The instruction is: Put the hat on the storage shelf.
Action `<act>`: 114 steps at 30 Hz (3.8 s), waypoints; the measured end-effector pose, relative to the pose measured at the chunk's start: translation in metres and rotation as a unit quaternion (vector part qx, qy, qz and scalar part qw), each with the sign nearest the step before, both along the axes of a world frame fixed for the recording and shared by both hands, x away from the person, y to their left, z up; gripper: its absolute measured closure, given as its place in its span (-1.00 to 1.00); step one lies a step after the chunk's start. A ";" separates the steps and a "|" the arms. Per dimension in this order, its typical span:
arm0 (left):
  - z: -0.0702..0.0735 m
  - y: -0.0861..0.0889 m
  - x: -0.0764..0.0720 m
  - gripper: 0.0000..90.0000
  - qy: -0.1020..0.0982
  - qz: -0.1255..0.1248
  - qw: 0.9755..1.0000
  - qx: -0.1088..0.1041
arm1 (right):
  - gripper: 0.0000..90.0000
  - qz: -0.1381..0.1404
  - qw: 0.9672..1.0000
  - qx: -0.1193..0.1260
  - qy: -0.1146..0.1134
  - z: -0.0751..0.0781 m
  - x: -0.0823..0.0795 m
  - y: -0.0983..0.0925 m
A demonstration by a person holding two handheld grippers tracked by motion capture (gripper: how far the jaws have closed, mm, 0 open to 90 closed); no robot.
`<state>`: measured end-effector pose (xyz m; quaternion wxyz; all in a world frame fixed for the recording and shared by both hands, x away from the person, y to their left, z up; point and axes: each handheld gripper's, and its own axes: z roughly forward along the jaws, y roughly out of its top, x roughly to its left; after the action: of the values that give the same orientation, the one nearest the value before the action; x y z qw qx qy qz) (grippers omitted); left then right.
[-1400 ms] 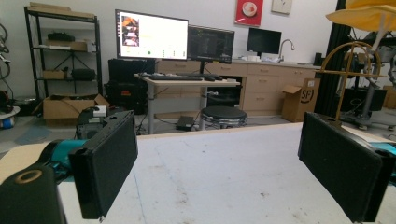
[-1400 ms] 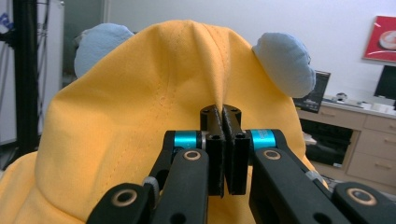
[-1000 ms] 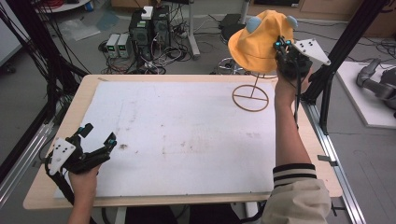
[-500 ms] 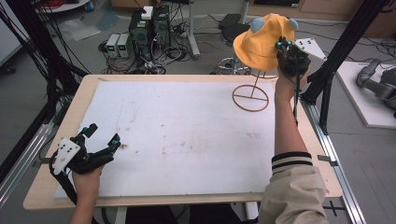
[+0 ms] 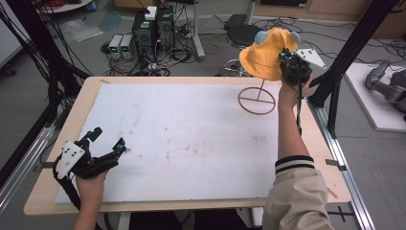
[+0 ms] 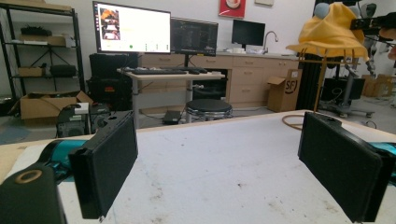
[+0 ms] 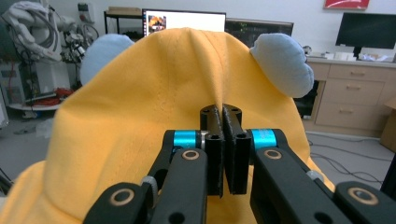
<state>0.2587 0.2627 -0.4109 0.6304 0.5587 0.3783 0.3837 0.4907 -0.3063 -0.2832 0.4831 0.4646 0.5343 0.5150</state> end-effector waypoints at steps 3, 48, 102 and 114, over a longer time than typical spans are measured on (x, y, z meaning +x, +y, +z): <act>0.000 0.000 0.000 -0.72 0.001 0.001 1.000 -0.001 | 0.96 0.003 1.000 -0.003 -0.007 -0.001 -0.002 0.000; 0.019 0.013 -0.001 -0.72 -0.010 0.046 0.999 -0.020 | -0.73 0.063 0.994 0.037 -0.087 0.029 -0.149 -0.013; 0.009 0.012 -0.007 -0.72 -0.009 0.044 0.999 0.018 | -0.74 0.157 0.987 0.022 -0.006 -0.117 -0.210 -0.041; 0.006 0.019 -0.003 -0.72 -0.011 0.035 0.999 0.006 | -0.74 0.152 0.988 0.034 -0.001 -0.122 -0.213 -0.045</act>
<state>0.2560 0.2819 -0.4052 0.6175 0.5445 0.3884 0.4140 0.2774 -0.3517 -0.4050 0.3834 0.3939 0.5803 0.6009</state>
